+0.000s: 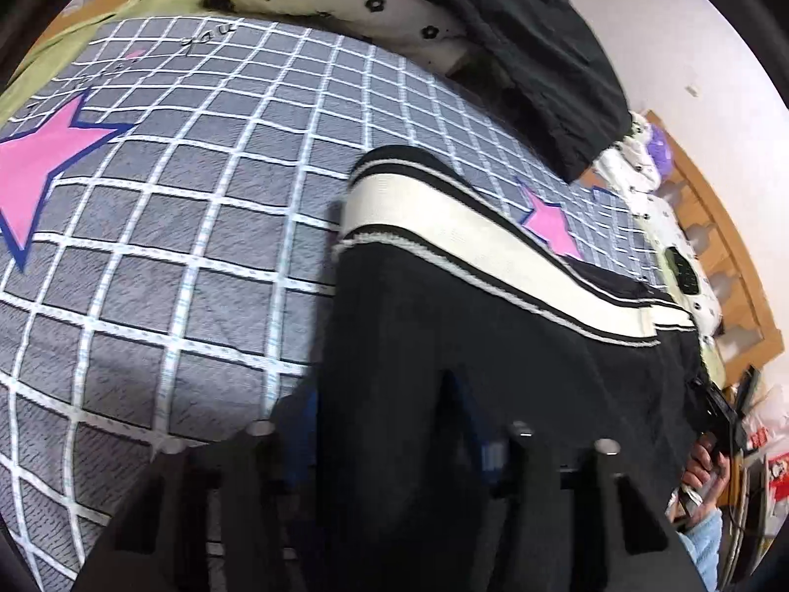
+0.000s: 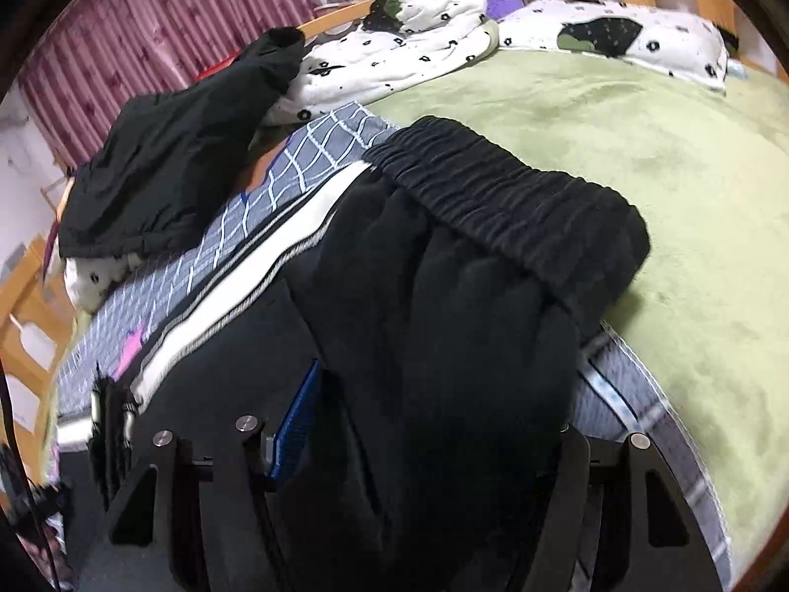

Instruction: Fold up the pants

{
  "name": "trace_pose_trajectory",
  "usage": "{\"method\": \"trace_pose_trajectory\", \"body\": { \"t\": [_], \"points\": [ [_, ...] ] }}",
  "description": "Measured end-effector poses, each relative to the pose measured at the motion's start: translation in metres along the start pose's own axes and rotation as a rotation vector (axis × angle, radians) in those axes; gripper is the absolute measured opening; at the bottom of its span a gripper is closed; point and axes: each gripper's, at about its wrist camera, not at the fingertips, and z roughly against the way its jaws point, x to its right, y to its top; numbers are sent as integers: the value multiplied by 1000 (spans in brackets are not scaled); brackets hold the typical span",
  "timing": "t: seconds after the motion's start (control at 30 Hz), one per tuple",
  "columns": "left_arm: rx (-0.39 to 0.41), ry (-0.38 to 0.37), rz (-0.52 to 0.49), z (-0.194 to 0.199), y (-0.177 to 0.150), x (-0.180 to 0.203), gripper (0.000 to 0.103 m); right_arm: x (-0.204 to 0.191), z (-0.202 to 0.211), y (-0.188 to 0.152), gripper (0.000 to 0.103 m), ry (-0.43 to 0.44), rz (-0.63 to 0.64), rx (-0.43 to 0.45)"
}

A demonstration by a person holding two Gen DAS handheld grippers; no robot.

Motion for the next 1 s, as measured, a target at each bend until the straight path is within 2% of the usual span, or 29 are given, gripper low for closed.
{"method": "trace_pose_trajectory", "body": {
  "t": [0.03, 0.07, 0.1, 0.13, 0.23, 0.3, 0.37, 0.5, 0.6, 0.73, 0.83, 0.9, 1.0],
  "points": [
    [3, 7, -3, 0, -1, 1, 36, 0, -1, 2, 50, -6, -3, 2],
    [8, 13, -4, 0, 0, 2, 28, -1, -1, 4, 36, -38, 3, 11],
    [16, 11, -3, 2, 0, 6, 18, -1, 1, 5, 32, -47, 10, 27],
    [22, 9, -4, 4, 1, 8, 14, -1, 6, 5, 23, -45, 10, 40],
    [72, 38, -34, 20, 8, 26, 10, -19, 25, 11, 15, -52, 47, 112],
    [114, 47, -53, 33, 13, 42, 9, -40, 39, 16, 13, -85, 98, 153],
    [140, 13, -54, 48, 22, 52, 9, -66, 57, 24, 12, -95, 147, 198],
    [196, -75, -41, 83, 41, 60, 9, -113, 91, 41, 12, -71, 204, 271],
    [228, -96, -43, 103, 51, 57, 9, -158, 120, 48, 11, -45, 257, 343],
    [268, -68, -12, 140, 64, 29, 9, -209, 140, 51, 11, 13, 295, 380],
    [285, 1, 14, 168, 66, -9, 9, -240, 143, 48, 11, 82, 301, 373],
    [291, 51, 21, 177, 64, -33, 9, -255, 136, 40, 12, 124, 292, 348],
    [275, 134, 43, 177, 53, -70, 9, -269, 101, 14, 11, 193, 287, 273]
  ]
}}
